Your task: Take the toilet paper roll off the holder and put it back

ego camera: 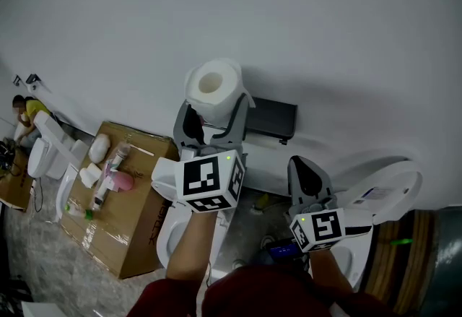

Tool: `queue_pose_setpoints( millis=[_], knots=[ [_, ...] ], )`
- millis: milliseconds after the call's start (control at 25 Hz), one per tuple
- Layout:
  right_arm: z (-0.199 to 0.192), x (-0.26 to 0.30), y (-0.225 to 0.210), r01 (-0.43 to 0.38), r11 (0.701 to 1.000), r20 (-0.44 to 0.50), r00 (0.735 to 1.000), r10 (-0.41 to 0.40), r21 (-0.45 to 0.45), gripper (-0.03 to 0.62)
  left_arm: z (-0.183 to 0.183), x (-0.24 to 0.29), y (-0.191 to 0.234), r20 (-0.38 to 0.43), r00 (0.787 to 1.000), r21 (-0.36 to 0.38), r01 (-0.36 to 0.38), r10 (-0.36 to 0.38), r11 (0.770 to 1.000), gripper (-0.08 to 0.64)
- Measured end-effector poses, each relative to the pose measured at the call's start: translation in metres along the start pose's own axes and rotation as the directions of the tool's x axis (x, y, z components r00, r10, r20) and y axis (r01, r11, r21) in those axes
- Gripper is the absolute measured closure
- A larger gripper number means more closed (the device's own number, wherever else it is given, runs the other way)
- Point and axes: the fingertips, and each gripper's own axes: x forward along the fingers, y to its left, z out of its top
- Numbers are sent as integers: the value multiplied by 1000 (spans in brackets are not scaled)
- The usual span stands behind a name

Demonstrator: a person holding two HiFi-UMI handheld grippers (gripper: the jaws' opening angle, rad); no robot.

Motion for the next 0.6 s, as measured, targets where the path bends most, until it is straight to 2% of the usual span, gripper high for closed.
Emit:
queue_pose_setpoints(
  millis=[280, 600],
  knots=[
    [-2, -1, -11, 5, 1000, -3, 1000, -5, -11, 574, -46, 32, -6, -72, 997, -2, -7, 7, 1000, 140],
    [-2, 0, -17, 9, 1000, -10, 1000, -9, -17, 574, -87, 42, -5, -131, 991, 16, -25, 27, 1000, 140]
  ],
)
